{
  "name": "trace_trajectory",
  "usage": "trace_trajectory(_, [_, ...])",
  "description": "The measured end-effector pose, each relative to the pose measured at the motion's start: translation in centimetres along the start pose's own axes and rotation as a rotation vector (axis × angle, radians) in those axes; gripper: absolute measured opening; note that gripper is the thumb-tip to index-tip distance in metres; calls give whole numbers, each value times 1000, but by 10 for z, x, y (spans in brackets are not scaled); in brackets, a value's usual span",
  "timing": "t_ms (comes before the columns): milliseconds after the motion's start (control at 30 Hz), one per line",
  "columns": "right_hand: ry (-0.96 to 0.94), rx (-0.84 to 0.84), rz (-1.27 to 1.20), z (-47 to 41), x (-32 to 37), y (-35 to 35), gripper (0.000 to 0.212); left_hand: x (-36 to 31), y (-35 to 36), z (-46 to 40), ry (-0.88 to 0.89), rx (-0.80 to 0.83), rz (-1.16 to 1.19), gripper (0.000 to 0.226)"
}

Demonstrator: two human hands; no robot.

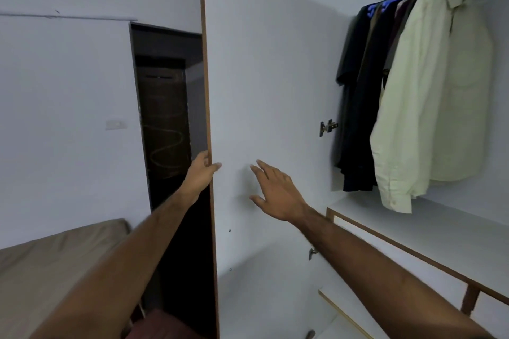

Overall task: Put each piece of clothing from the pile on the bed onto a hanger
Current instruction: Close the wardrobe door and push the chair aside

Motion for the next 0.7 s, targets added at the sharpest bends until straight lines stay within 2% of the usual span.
trace_trajectory(67, [30,8,-29,-9,13,5,79,7,-5,-6,33,1,-28,37])
trace_trajectory(167, [115,34,-114,-18,30,15,89,11,-13,-8,100,30,-64,28])
trace_trajectory(400, [385,38,-446,-5,49,49,125,11,-2,17,226,258,95,29])
trace_trajectory(533, [459,-66,-473,38,46,50,108,11,21,32,290,442,190,24])
trace_trajectory(700, [488,-129,-555,84,22,15,95,27,76,51,377,713,189,53])
Point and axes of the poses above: each hand's wrist, its own z-axis away from the middle knuckle, its own y-axis out of the palm, x = y × z, the point moved 1 cm from there along -z, towards the middle knuckle, and after that the axes turned 8 degrees about z, right-handed, at the moved point
